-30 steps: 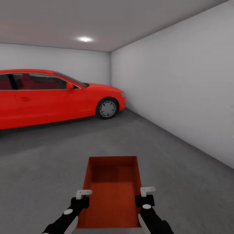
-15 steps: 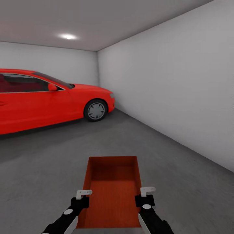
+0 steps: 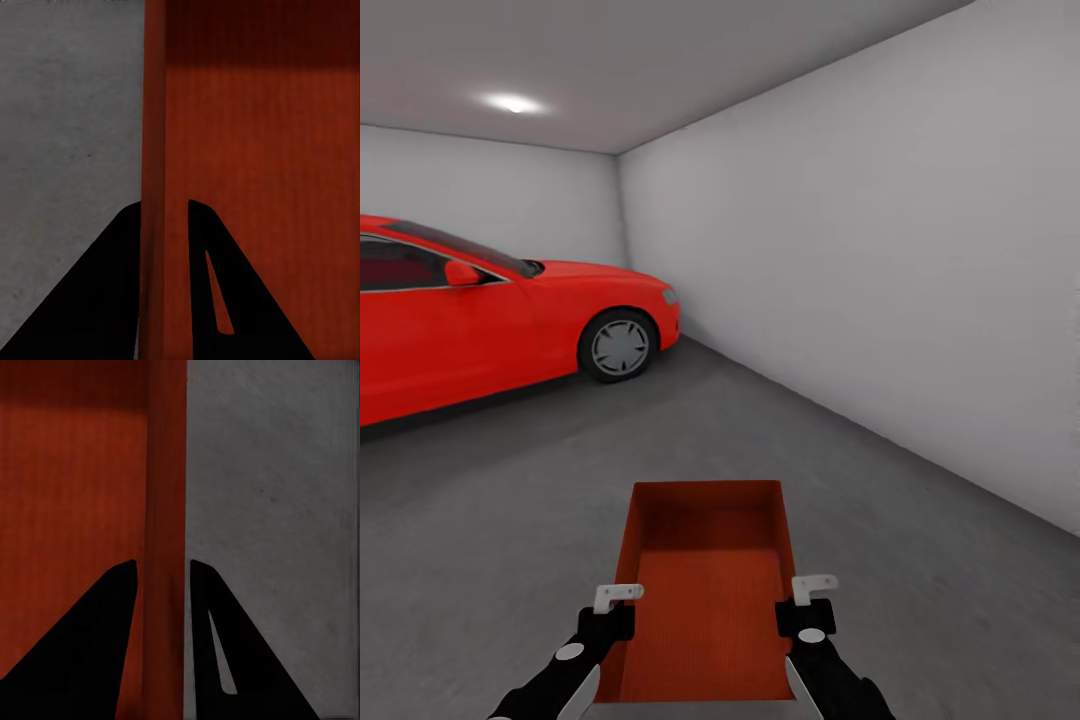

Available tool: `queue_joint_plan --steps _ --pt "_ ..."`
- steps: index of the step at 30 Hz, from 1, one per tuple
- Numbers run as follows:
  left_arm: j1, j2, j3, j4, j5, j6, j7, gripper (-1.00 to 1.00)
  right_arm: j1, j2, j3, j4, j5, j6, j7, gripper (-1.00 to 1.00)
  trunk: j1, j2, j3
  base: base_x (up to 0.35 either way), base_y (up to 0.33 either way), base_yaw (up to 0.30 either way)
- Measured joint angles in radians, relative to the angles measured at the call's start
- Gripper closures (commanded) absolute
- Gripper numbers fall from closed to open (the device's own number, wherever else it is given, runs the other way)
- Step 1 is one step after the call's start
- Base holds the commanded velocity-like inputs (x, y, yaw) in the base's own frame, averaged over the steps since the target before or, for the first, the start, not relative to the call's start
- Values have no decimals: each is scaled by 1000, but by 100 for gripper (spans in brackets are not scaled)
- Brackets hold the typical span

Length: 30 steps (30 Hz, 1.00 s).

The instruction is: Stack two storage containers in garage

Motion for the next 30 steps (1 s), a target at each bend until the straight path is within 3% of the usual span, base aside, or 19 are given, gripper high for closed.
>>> queue_joint_plan --steps 13,30 --pt "0 0 0 0 0 1 0 100 0 0 0 0 0 0 0 100 0 0 0 18 0 -216" --pt "-1 0 0 0 -1 2 0 100 0 0 0 1 -1 0 0 100 -1 0 0 302 0 -215"
